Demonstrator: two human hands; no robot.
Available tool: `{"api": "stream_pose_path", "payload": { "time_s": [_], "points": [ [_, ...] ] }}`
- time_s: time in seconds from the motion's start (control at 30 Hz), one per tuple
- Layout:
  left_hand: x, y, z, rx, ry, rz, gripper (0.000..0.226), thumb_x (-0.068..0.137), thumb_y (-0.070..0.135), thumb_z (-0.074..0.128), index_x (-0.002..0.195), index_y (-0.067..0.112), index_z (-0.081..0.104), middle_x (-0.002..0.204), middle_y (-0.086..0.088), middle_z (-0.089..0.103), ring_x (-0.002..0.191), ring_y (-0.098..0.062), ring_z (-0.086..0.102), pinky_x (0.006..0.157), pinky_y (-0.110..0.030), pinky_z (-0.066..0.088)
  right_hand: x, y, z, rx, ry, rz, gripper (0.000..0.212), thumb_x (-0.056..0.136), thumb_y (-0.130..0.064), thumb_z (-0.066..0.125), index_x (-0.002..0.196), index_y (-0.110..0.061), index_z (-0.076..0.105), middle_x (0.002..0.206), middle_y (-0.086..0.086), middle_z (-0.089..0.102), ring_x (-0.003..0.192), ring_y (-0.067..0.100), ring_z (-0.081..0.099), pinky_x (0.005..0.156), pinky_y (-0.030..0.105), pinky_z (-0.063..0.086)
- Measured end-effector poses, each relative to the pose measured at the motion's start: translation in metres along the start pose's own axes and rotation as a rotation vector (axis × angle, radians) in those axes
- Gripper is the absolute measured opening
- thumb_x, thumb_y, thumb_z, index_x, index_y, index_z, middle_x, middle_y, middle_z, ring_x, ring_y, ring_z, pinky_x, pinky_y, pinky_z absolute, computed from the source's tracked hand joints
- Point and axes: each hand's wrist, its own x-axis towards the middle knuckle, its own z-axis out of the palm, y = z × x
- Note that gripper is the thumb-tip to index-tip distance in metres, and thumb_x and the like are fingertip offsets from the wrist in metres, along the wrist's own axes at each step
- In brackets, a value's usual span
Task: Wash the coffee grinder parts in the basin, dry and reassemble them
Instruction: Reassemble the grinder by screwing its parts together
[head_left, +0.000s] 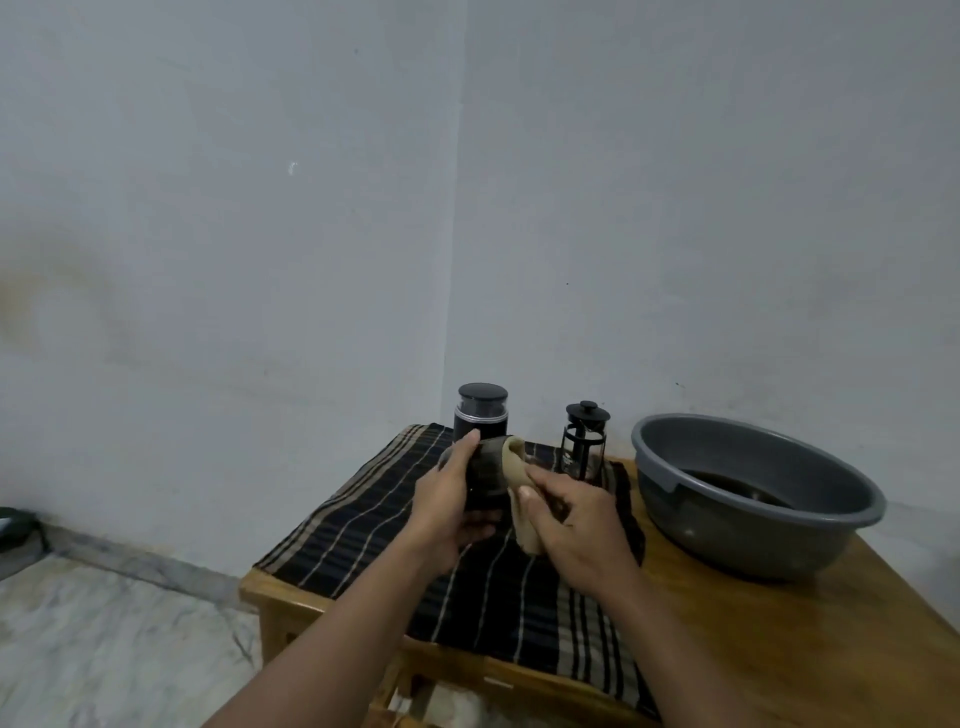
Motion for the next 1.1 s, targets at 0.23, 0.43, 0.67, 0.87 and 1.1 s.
{"api": "stream_pose_path", "payload": {
  "time_s": [0.23, 0.43, 0.67, 0.87, 1.1],
  "points": [
    [-0.010, -0.001, 0.032, 0.207, -0.106, 0.255, 0.023, 0.092, 0.036, 0.071, 0.093, 0.014, 0.078, 0.088, -0.007, 0.078, 0.087, -0.021, 0.076, 0.078, -0.034, 0.061, -0.007, 0.000, 0.005, 0.115, -0.294, 0.056, 0.085, 0.078, -0.091, 0.040, 0.132, -0.028, 0.060, 0.123, -0.007, 0.069, 0.126, 0.007, 0.056, 0.119, 0.049, 0.032],
    [0.001, -0.019, 0.023, 0.236, -0.264, 0.642, 0.021, 0.089, 0.018, 0.076, 0.110, 0.020, 0.073, 0.092, -0.002, 0.076, 0.088, -0.014, 0.073, 0.076, -0.025, 0.059, -0.007, -0.007, -0.002, 1.139, -0.221, 0.427, 0.090, 0.063, -0.081, 0.070, 0.123, -0.014, 0.071, 0.127, 0.015, 0.069, 0.120, 0.031, 0.065, 0.105, 0.053, 0.049],
    [0.008, 0.005, 0.048, -0.136, -0.346, -0.064, 0.046, 0.083, 0.041, 0.077, 0.110, 0.005, 0.073, 0.103, -0.018, 0.073, 0.089, -0.028, 0.070, 0.083, -0.044, 0.058, 0.004, 0.017, -0.003, -0.006, -0.145, 0.059, 0.088, 0.068, -0.096, 0.044, 0.113, -0.024, 0.066, 0.100, -0.004, 0.072, 0.103, -0.004, 0.062, 0.112, 0.054, 0.040],
    [0.019, -0.018, 0.069, -0.086, -0.062, 0.375, 0.044, 0.071, 0.033, 0.093, 0.105, 0.013, 0.073, 0.098, -0.010, 0.077, 0.096, -0.026, 0.075, 0.082, -0.035, 0.061, 0.001, -0.010, -0.005, 1.223, 0.017, 0.409, 0.095, 0.078, -0.085, 0.046, 0.130, -0.009, 0.066, 0.127, 0.013, 0.069, 0.121, 0.026, 0.065, 0.091, 0.037, 0.057],
    [0.029, -0.005, 0.060, 0.191, -0.166, 0.692, 0.035, 0.081, 0.013, 0.085, 0.112, 0.012, 0.070, 0.098, -0.001, 0.076, 0.091, -0.008, 0.073, 0.079, -0.020, 0.056, 0.001, 0.002, -0.032, 1.026, -0.047, 0.608, 0.052, 0.093, -0.055, 0.059, 0.122, -0.013, 0.071, 0.119, 0.017, 0.071, 0.110, 0.036, 0.066, 0.090, 0.047, 0.052]
  ]
}}
